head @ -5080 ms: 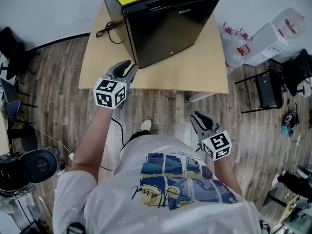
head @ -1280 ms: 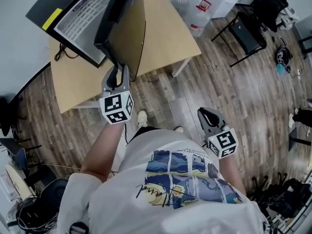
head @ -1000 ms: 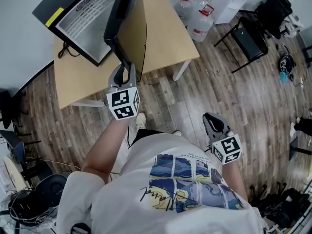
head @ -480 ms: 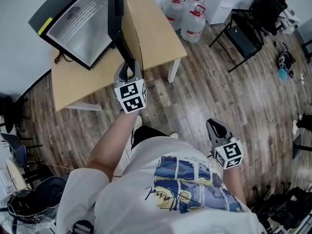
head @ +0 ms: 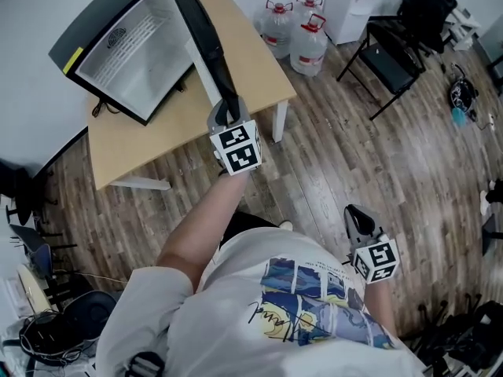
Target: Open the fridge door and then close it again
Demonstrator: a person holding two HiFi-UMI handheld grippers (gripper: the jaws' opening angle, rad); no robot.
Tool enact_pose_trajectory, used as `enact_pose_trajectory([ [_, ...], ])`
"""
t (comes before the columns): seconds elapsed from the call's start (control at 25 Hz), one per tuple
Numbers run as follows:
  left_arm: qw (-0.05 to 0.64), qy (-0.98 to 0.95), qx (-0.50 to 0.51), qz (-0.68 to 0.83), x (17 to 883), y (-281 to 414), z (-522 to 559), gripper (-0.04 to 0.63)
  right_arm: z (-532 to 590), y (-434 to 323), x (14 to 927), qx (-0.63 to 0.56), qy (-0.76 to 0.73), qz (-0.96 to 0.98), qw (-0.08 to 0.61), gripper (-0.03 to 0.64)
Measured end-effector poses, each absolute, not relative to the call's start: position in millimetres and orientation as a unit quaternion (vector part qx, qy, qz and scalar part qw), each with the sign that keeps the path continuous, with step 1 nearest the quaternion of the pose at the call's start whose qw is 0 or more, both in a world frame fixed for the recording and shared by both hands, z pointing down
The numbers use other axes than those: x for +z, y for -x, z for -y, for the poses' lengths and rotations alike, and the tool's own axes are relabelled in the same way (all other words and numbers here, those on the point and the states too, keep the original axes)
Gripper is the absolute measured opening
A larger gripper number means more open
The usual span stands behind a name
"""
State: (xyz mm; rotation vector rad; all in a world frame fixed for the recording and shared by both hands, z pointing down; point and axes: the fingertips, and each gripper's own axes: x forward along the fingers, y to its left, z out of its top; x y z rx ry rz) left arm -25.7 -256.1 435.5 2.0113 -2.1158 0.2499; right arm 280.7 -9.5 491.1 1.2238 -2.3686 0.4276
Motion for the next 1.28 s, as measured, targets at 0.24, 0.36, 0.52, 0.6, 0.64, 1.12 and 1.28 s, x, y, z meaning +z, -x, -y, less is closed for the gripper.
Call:
enact_pose_trajectory([
  [0.24, 0.107, -0.676, 0.085, 0.724, 434.1, -3.4, 276.5, 0.11, 2.9, -295.2, 490.9, 0.155, -0.454, 0.85, 0.22, 0.028],
  [0.36, 0.099, -0.676, 0.09, 0.725, 433.3, -15.6, 286.7, 0.107, -3.2, -301.8, 492.8, 0.161, -0.463, 0.844, 0.219, 0.028],
  [0.52, 0.103, -0.676, 0.089, 0.724, 433.2, -33.0, 301.9, 0.101, -7.9, -313.4, 495.5, 0.168, -0.474, 0.836, 0.217, 0.028],
  [0.6, 0.107, -0.676, 0.088, 0.724, 433.3, -41.9, 308.0, 0.098, -10.0, -320.1, 497.0, 0.171, -0.479, 0.833, 0.217, 0.028],
  [0.64, 0.108, -0.675, 0.088, 0.724, 433.5, -46.0, 310.5, 0.097, -11.1, -323.1, 497.5, 0.172, -0.481, 0.832, 0.216, 0.028],
  [1.12, 0.119, -0.667, 0.088, 0.73, 430.9, -80.7, 343.5, 0.086, -14.5, -349.3, 501.3, 0.18, -0.497, 0.822, 0.212, 0.028],
  [1.28, 0.116, -0.664, 0.088, 0.733, 430.1, -88.2, 352.1, 0.083, -16.2, -356.8, 502.9, 0.181, -0.502, 0.819, 0.213, 0.028],
])
